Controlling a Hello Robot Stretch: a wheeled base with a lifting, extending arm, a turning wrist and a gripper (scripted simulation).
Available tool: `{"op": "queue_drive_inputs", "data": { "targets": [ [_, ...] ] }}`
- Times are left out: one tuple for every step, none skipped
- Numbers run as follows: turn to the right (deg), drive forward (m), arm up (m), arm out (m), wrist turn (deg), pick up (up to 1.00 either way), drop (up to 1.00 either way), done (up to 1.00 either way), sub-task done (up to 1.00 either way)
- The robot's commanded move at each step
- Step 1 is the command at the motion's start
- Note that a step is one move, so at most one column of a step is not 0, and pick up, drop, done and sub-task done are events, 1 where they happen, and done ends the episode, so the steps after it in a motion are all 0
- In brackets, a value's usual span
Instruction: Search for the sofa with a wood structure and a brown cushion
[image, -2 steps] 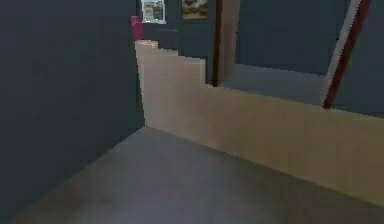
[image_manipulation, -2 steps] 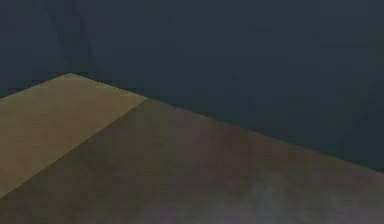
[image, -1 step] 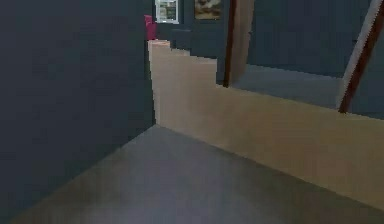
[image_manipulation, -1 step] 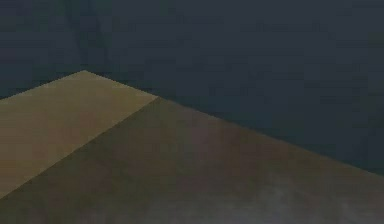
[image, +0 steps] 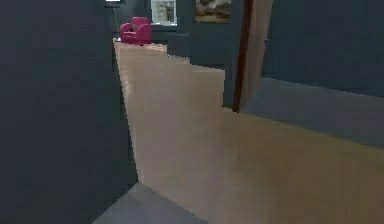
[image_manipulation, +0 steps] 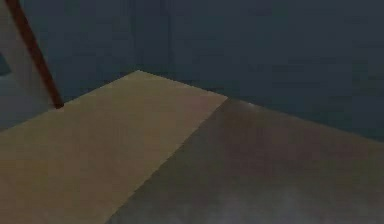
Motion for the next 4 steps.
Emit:
{"op": "queue_drive_inputs", "data": {
  "targets": [
    [0.0, 1.0, 0.0, 0.0, 0.0, 0.0, 0.0, 0.0, 0.0],
    [0.0, 0.25, 0.0, 0.0, 0.0, 0.0, 0.0, 0.0, 0.0],
    [-9.0, 0.0, 0.0, 0.0, 0.0, 0.0, 0.0, 0.0, 0.0],
    [0.0, 0.4, 0.0, 0.0, 0.0, 0.0, 0.0, 0.0, 0.0]
  ]
}}
